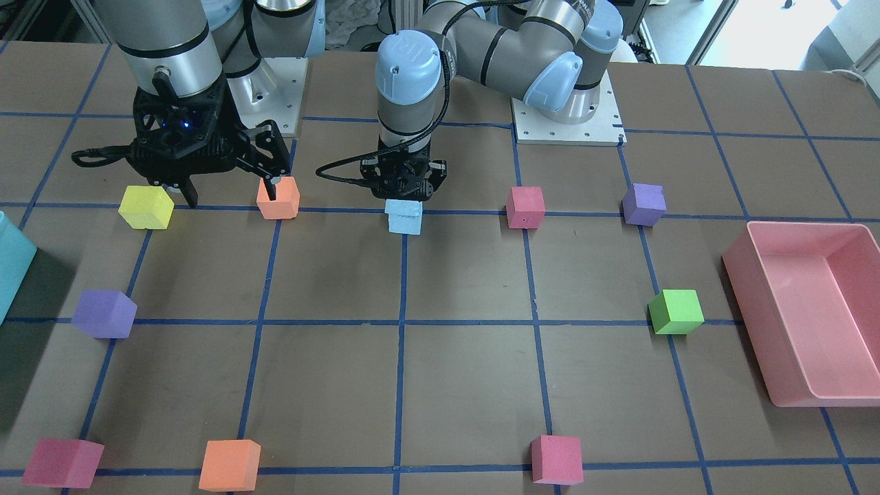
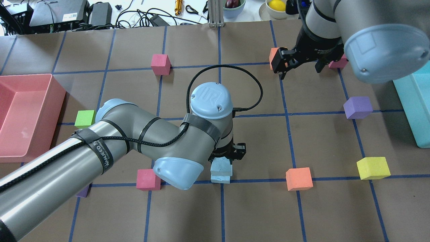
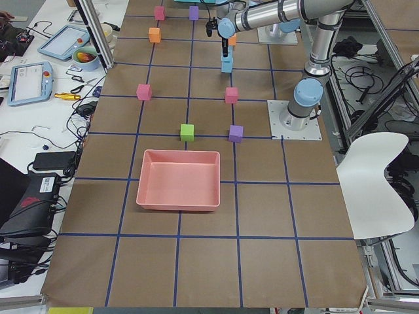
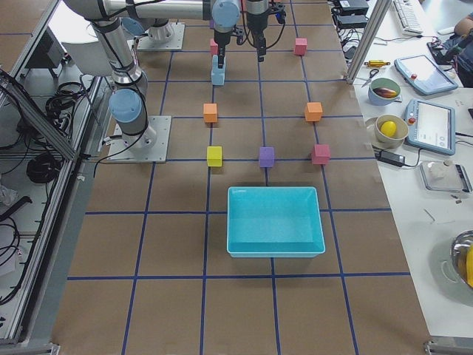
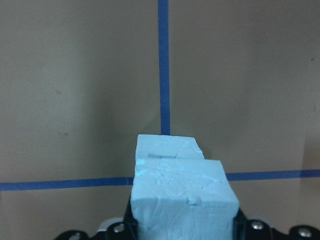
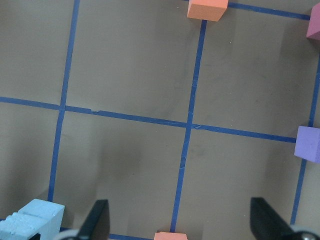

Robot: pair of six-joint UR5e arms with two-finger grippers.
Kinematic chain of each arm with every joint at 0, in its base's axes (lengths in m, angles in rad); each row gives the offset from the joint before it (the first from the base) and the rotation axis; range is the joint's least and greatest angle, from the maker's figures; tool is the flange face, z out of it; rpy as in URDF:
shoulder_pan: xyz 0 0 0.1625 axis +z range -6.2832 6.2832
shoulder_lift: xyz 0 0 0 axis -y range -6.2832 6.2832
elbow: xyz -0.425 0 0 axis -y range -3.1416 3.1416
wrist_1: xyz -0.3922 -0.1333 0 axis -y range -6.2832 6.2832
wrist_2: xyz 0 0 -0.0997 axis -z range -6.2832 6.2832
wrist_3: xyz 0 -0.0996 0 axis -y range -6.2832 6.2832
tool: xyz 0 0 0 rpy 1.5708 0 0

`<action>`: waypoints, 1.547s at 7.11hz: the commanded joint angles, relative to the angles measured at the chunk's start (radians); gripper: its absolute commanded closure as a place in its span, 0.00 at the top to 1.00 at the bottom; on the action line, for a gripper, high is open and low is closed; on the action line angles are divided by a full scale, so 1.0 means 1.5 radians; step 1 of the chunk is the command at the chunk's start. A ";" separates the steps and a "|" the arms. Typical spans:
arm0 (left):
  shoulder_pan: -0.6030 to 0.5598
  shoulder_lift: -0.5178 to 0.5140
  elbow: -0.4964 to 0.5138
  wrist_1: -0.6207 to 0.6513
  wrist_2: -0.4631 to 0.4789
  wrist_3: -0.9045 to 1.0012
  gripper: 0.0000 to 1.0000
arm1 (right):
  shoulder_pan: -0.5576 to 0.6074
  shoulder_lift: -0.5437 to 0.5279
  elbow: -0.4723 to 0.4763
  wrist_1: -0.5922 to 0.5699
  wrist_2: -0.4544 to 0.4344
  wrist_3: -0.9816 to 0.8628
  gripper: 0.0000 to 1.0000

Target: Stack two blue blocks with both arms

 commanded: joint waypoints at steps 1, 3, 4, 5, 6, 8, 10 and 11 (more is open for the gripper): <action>0.000 -0.004 -0.008 0.008 0.000 0.001 0.00 | 0.001 0.000 0.001 0.000 -0.002 0.001 1.00; -0.001 -0.009 -0.014 0.008 0.002 -0.008 0.73 | 0.004 0.001 0.002 -0.003 0.001 0.001 1.00; -0.001 -0.011 -0.019 0.009 0.001 -0.013 0.97 | 0.003 0.001 0.002 -0.003 0.000 0.001 1.00; -0.001 -0.012 -0.018 0.011 -0.002 -0.013 1.00 | 0.003 0.001 0.002 -0.003 0.000 0.001 1.00; 0.000 -0.002 -0.005 0.011 -0.006 -0.012 1.00 | 0.002 0.001 0.002 -0.001 -0.002 0.001 1.00; 0.026 0.024 0.079 -0.060 -0.001 0.001 1.00 | 0.002 0.001 0.002 -0.001 -0.005 0.001 1.00; 0.134 0.060 0.173 -0.182 0.002 0.117 1.00 | 0.002 0.001 0.002 0.001 -0.005 0.001 1.00; 0.222 0.077 0.219 -0.253 0.000 0.210 1.00 | 0.003 0.001 0.002 -0.002 -0.004 0.001 1.00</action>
